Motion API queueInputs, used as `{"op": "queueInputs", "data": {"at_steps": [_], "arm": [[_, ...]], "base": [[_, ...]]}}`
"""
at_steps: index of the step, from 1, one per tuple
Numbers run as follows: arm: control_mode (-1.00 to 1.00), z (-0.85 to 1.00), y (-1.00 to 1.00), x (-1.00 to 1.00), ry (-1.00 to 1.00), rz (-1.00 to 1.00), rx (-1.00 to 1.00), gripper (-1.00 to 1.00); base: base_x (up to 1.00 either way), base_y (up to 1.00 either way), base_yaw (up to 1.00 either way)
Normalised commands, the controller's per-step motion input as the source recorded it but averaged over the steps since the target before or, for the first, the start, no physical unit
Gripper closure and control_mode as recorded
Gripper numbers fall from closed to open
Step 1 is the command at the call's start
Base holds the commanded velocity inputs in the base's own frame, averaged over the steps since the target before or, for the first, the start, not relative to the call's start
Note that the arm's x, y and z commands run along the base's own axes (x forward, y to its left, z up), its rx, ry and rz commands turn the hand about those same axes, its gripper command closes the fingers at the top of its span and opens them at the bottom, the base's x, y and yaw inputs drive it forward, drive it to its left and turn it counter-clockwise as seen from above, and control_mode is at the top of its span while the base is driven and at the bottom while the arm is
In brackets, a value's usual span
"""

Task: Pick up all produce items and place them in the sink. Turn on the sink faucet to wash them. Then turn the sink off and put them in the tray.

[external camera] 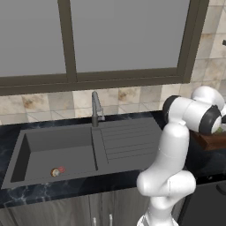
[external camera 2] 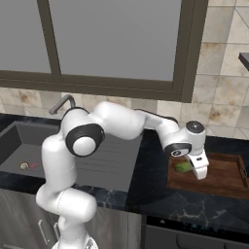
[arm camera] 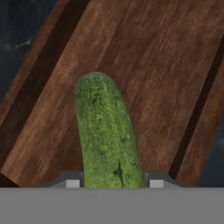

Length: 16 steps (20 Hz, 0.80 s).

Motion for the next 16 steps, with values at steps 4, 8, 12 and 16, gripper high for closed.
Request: {"op": "queueInputs", "data": {"at_steps": [4,8,12,16], "arm": [[-1.0,-0.26,-0.01,0.0,0.0,0.0,0.01,1.0],[-1.0,-0.25,0.0,0.01,0.0,0.0,0.0,1.0],[-1.0,-0.2,0.0,0.08,0.0,0.0,0.0,-1.0],[-1.0,0.01,-0.03,0.01,0.0,0.0,0.0,-1.0]], "base": [[0.0,0.0,0.0],[0.0,0.0,0.0],[0.0,0.0,0.0],[0.0,0.0,0.0]]}}
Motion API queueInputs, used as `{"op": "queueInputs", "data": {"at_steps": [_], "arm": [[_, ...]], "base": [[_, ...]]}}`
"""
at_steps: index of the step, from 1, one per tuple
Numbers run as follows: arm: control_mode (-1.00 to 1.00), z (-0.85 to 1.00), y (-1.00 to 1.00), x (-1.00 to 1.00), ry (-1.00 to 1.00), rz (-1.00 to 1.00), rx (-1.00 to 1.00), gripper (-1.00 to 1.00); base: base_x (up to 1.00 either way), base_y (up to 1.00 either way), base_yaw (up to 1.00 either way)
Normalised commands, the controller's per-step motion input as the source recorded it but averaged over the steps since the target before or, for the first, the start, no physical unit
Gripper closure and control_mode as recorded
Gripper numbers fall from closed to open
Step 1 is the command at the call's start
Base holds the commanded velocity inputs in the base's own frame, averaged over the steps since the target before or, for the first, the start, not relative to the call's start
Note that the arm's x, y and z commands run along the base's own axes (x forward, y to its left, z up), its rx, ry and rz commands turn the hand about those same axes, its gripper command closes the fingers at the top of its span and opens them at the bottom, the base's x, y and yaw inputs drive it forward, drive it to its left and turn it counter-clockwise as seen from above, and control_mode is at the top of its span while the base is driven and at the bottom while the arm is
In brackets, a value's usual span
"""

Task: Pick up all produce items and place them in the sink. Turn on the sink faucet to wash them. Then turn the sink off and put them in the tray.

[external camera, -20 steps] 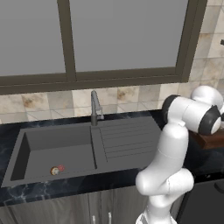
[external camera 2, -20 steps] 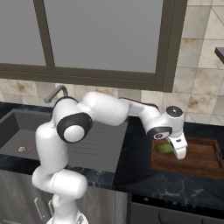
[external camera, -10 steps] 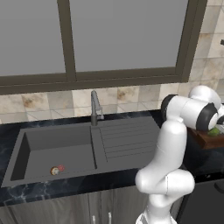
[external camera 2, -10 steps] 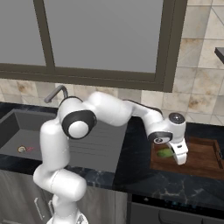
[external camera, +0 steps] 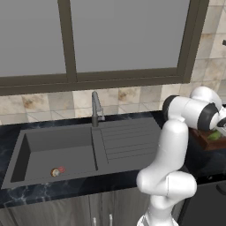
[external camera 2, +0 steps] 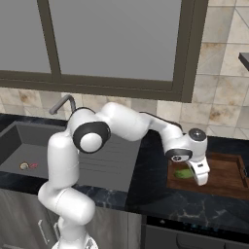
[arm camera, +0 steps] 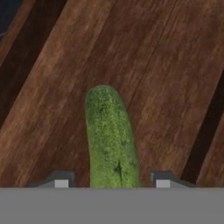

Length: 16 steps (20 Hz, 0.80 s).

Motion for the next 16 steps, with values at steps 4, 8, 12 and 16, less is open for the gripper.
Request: {"op": "queueInputs", "data": {"at_steps": [4,8,12,16], "arm": [[-1.0,0.25,0.0,0.0,-0.02,0.0,0.0,-1.0],[-1.0,0.44,0.01,-0.01,-0.04,0.0,0.0,-1.0],[-1.0,0.48,0.27,-0.11,-0.05,0.0,-0.03,-1.0],[-1.0,0.51,0.58,-0.25,-0.08,0.0,-0.07,-1.0]], "base": [[0.0,0.0,0.0],[0.0,0.0,0.0],[0.0,0.0,0.0],[0.0,0.0,0.0]]}}
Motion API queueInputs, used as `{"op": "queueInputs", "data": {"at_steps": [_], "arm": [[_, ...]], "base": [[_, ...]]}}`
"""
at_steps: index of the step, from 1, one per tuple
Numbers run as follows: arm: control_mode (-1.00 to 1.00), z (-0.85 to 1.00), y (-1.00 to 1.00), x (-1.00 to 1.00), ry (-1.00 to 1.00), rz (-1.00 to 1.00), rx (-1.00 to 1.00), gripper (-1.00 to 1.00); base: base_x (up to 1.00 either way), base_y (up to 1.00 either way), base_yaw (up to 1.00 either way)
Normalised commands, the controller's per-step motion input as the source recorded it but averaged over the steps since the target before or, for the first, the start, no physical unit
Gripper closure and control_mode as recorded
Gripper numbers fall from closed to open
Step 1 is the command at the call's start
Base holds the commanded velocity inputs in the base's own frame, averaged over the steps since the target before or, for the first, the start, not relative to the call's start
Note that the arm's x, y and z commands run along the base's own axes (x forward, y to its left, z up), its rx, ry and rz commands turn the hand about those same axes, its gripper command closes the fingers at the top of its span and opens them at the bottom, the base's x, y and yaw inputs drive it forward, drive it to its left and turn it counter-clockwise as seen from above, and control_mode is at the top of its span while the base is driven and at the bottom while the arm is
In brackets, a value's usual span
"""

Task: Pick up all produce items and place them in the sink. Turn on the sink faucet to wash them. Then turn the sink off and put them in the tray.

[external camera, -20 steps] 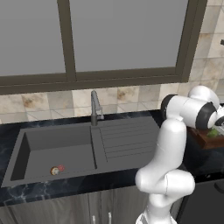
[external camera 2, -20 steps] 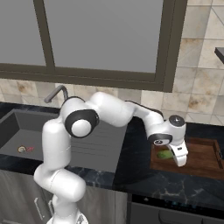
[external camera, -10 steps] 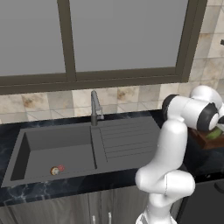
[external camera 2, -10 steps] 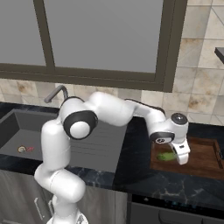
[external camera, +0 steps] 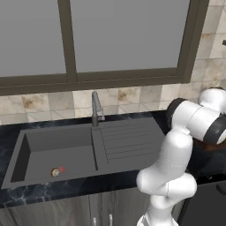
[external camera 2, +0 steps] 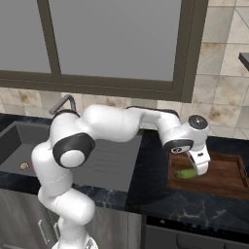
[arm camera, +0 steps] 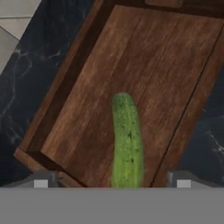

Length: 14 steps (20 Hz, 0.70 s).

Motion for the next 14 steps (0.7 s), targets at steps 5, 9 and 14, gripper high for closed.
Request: {"op": "queueInputs", "data": {"at_steps": [5,9,14], "arm": [[-1.0,0.37,0.77,-0.39,-0.01,0.02,-0.08,-1.0],[-1.0,0.28,0.87,-0.4,0.0,0.06,-0.08,-1.0],[-1.0,0.18,0.98,-0.31,0.0,0.09,-0.07,-1.0]], "base": [[0.0,0.0,0.0],[0.0,0.0,0.0],[0.0,0.0,0.0]]}}
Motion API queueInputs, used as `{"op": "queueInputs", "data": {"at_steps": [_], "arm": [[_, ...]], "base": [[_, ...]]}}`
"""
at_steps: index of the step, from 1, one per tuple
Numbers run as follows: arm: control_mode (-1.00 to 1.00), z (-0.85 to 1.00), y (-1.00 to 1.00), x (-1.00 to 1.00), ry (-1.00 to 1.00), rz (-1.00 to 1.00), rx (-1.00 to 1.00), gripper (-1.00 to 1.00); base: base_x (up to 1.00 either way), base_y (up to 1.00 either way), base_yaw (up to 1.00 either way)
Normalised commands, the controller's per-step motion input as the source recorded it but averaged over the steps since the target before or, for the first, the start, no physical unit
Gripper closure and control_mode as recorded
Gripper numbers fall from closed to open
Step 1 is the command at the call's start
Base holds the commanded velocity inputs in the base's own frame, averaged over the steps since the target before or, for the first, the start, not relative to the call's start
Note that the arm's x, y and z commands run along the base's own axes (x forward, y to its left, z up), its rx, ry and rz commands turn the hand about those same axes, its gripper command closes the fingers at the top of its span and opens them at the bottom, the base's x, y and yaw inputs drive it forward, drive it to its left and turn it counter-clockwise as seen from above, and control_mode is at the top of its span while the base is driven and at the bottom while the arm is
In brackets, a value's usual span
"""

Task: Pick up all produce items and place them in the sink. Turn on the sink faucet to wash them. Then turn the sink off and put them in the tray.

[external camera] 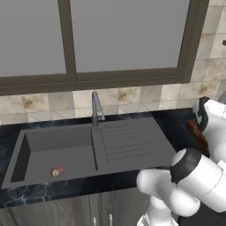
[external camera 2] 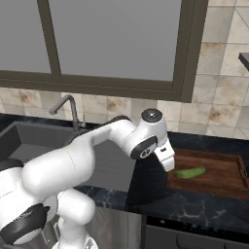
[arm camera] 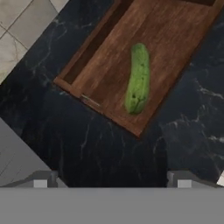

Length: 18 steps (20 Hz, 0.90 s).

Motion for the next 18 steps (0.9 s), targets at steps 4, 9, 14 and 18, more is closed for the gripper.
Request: {"op": "queueInputs", "data": {"at_steps": [4,9,14,18], "arm": [[-1.0,0.14,1.0,-0.25,0.0,0.13,-0.09,-1.0],[-1.0,0.12,1.0,-0.18,0.0,0.17,-0.09,-1.0],[-1.0,0.08,1.0,-0.03,0.01,0.23,-0.08,-1.0],[-1.0,0.13,1.0,0.0,0.0,0.28,-0.06,-1.0]], "base": [[0.0,0.0,0.0],[0.0,0.0,0.0],[0.0,0.0,0.0],[0.0,0.0,0.0]]}}
